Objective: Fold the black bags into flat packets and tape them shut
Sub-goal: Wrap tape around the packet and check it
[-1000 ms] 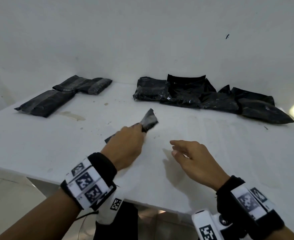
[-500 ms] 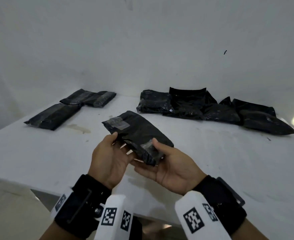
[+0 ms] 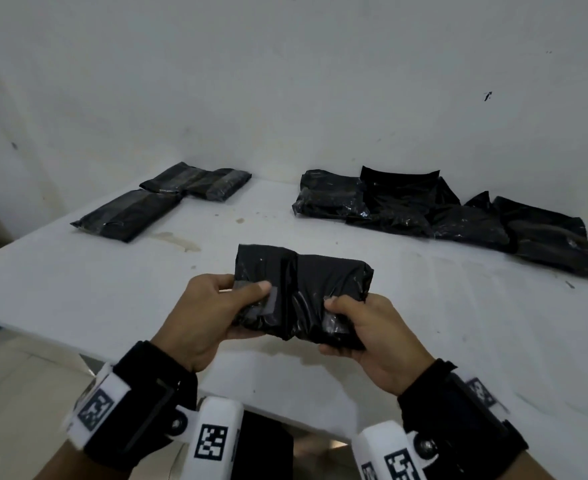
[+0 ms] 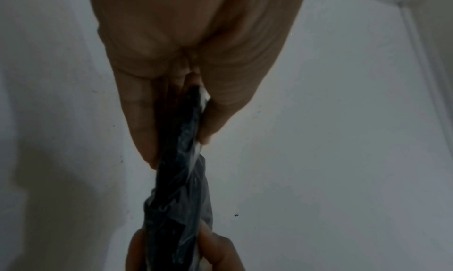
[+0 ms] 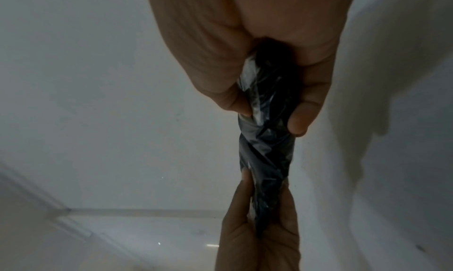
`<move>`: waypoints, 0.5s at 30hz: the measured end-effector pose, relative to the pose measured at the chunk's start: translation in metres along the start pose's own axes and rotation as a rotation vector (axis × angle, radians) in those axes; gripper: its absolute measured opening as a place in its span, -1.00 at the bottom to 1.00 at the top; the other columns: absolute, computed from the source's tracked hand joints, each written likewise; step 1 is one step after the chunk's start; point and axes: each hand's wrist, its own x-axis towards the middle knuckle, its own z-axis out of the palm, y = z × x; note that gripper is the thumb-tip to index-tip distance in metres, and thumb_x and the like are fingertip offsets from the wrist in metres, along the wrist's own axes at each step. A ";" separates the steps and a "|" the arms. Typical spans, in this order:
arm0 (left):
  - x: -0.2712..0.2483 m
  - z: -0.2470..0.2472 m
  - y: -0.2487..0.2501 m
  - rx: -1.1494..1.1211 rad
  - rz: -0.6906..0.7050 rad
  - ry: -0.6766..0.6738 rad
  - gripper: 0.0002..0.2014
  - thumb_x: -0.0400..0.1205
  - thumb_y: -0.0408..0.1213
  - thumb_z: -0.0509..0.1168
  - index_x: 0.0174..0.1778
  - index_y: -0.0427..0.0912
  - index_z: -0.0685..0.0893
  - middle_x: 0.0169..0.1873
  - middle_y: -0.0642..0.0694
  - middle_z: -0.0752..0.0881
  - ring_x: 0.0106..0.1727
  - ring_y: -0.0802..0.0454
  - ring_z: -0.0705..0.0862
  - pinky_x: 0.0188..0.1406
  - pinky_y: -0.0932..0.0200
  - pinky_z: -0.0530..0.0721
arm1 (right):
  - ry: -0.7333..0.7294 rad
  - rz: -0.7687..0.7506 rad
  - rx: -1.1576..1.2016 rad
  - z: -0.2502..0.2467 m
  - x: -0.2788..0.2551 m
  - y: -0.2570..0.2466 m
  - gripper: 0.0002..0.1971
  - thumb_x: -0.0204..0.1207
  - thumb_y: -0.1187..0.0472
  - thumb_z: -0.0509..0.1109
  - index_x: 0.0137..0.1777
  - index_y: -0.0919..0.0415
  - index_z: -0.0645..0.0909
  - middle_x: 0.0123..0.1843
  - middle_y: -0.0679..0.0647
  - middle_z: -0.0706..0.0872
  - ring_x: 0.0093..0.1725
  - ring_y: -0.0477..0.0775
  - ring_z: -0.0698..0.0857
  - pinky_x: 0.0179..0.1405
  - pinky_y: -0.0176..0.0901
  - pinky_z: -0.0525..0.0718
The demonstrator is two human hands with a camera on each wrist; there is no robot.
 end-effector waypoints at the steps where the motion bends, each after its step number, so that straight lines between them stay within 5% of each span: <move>1: 0.001 0.000 -0.003 0.008 0.010 0.010 -0.82 0.59 -0.43 0.41 0.03 -0.47 0.74 -0.09 -0.39 0.82 -0.14 -0.23 0.83 -0.16 -0.09 0.83 | -0.016 -0.017 -0.032 0.001 0.000 0.001 -0.86 0.64 0.35 0.33 0.09 0.30 0.71 -0.18 0.12 0.83 -0.26 0.07 0.81 -0.36 -0.05 0.77; 7: 0.005 -0.004 -0.012 0.034 0.092 0.104 -0.88 0.57 -0.56 0.39 -0.02 -0.51 0.75 -0.16 -0.46 0.80 -0.26 -0.19 0.80 -0.19 -0.03 0.84 | -0.102 -0.079 -0.069 -0.002 0.004 0.003 -0.80 0.64 0.32 0.37 0.22 0.33 0.69 0.02 0.22 0.84 -0.08 0.17 0.84 -0.31 -0.10 0.77; 15: 0.006 -0.001 -0.009 -0.087 0.041 0.065 -0.85 0.63 -0.54 0.27 0.04 -0.42 0.72 -0.17 -0.27 0.81 -0.21 -0.15 0.79 -0.33 0.09 0.77 | -0.085 -0.082 -0.111 0.003 0.009 -0.001 -0.83 0.63 0.32 0.39 0.18 0.31 0.70 -0.04 0.18 0.85 -0.11 0.16 0.84 -0.32 -0.06 0.79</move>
